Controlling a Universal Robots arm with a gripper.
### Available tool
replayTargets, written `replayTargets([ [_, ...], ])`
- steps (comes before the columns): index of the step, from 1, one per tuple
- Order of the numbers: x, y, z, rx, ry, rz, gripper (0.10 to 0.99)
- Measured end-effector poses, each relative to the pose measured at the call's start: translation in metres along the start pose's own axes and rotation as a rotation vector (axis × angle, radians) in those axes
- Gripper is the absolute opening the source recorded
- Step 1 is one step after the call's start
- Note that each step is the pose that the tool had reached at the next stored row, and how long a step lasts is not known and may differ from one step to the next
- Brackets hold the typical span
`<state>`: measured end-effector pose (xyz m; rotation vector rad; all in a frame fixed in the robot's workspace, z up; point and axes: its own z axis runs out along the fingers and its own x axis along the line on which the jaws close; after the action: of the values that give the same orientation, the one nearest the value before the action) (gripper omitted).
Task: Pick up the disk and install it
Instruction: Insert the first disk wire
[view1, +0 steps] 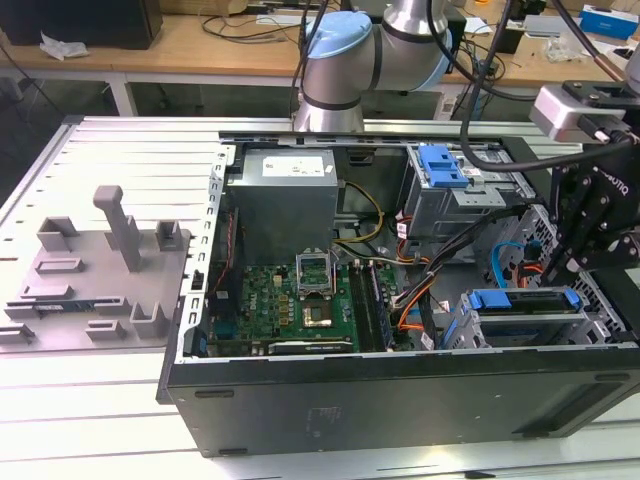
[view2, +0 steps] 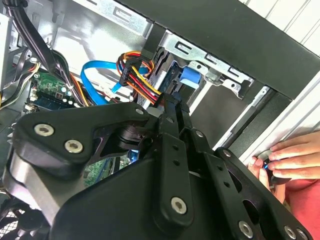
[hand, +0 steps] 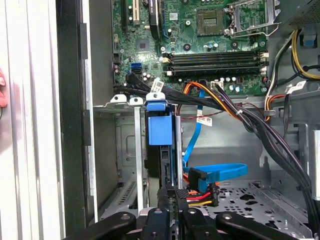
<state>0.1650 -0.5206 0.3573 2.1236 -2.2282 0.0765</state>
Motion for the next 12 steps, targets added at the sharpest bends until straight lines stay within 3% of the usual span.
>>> replayTargets([
  [12,0.0002,-0.0001,0.0025,0.000,-0.0001,0.000,0.165],
])
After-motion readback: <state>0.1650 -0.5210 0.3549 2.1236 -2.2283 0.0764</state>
